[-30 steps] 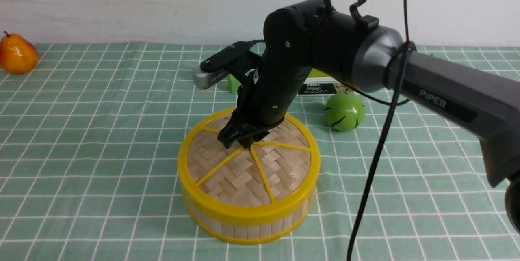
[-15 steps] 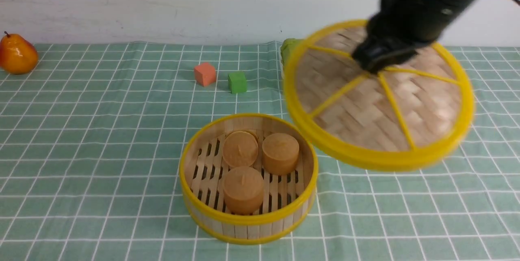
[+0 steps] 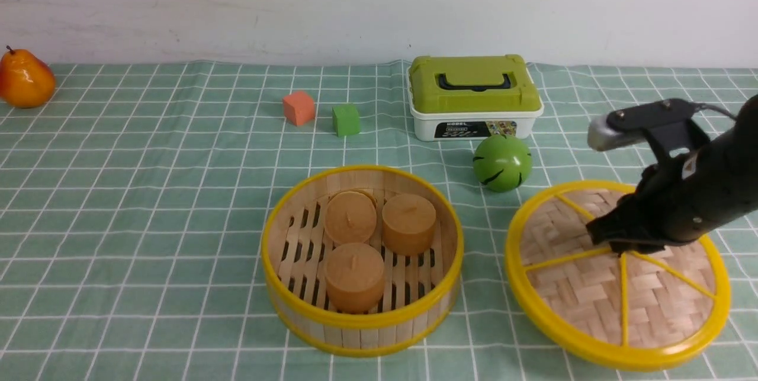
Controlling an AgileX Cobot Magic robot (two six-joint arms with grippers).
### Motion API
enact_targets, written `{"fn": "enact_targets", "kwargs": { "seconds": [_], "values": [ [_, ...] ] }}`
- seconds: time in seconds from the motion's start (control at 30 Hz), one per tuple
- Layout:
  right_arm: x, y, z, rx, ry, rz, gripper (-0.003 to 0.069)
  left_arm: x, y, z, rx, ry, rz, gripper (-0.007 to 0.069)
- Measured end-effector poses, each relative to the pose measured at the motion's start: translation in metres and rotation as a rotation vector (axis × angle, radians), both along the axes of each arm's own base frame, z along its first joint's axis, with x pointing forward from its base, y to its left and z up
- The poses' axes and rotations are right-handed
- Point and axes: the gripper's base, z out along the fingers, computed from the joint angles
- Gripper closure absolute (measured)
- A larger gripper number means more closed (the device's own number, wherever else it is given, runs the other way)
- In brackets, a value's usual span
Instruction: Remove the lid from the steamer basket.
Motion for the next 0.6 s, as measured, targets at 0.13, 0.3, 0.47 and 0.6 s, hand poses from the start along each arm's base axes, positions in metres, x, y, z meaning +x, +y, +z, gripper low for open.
{"fn": "enact_targets", "kwargs": {
  "seconds": [0.13,0.3,0.47,0.6],
  "values": [
    [0.013,0.002,-0.024,-0.003,0.008,-0.006,0.0566,0.000,0.000,0.000,0.000,0.000,0.000,0.0386],
    [0.016,0.003,-0.031,-0.005,0.025,-0.008,0.0443,0.000,0.000,0.000,0.000,0.000,0.000,0.0386],
    [0.008,0.002,0.016,0.003,0.009,0.008,0.0272,0.000,0.000,0.000,0.000,0.000,0.000,0.0386],
    [-0.023,-0.003,0.086,0.026,-0.173,0.036,0.0239,0.000,0.000,0.000,0.000,0.000,0.000,0.0386]
  ]
}}
